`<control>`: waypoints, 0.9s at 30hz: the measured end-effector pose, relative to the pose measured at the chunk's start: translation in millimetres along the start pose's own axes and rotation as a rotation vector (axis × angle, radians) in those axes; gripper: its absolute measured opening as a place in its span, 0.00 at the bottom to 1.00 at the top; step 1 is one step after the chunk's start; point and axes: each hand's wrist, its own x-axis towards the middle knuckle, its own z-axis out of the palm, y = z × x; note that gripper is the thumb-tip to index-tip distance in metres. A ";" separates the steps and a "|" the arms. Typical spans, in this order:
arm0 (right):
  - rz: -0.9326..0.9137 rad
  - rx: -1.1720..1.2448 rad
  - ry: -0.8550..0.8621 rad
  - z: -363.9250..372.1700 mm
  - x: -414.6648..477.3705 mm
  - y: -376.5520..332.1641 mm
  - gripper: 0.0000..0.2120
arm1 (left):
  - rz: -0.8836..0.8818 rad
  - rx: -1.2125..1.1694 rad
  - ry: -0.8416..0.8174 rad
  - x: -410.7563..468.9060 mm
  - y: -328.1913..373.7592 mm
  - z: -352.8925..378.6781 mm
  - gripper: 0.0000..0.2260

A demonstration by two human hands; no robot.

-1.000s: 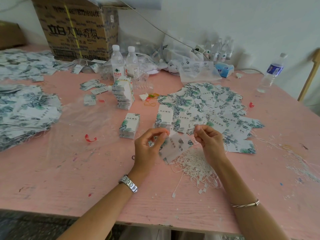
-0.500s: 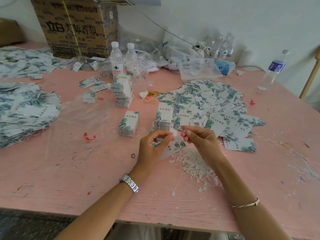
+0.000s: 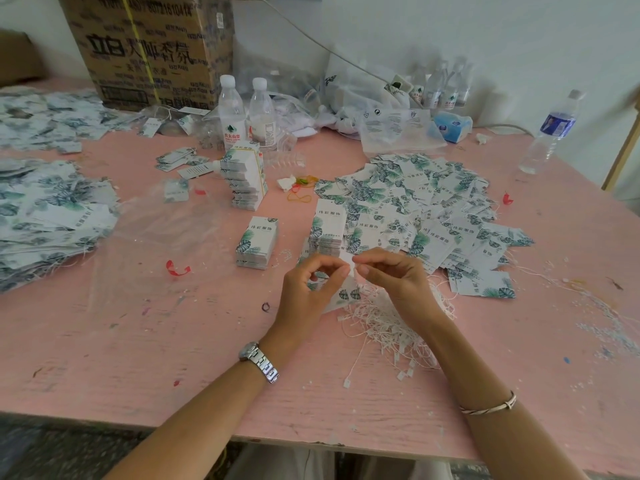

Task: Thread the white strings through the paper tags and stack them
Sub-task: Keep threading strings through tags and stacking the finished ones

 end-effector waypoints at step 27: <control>-0.117 -0.268 0.066 3.3 -1.5 4.4 0.04 | -0.035 0.031 -0.009 -2.0 3.2 -0.2 0.05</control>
